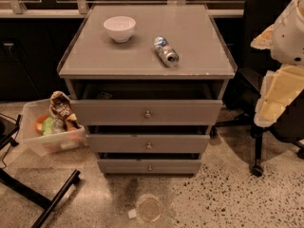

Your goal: Open bottom drawer

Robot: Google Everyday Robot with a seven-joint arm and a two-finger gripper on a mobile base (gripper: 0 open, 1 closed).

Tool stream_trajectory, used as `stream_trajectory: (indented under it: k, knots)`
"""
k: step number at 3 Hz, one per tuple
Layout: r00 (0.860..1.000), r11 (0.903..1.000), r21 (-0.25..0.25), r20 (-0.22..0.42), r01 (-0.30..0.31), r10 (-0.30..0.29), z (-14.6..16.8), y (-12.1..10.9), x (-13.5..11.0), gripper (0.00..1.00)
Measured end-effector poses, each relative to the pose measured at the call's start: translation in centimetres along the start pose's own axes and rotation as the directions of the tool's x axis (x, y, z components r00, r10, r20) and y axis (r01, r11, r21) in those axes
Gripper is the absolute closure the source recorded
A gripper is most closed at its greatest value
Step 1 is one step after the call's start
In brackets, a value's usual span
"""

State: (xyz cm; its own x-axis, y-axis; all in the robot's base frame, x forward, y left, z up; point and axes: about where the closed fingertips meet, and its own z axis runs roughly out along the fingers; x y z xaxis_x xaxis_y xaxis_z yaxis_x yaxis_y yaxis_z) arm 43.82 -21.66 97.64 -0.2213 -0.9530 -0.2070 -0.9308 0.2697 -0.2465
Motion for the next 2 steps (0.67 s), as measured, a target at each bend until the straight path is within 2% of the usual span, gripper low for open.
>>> stream_trajectory:
  k: [1, 2]
  knots:
    - [1.0, 1.0, 0.0, 0.0, 0.0, 0.0, 0.0, 0.0, 0.0, 0.0]
    - [0.997, 0.9991, -0.032, 0.07, -0.029, 0.031, 1.6, 0.5, 0.0, 0.0]
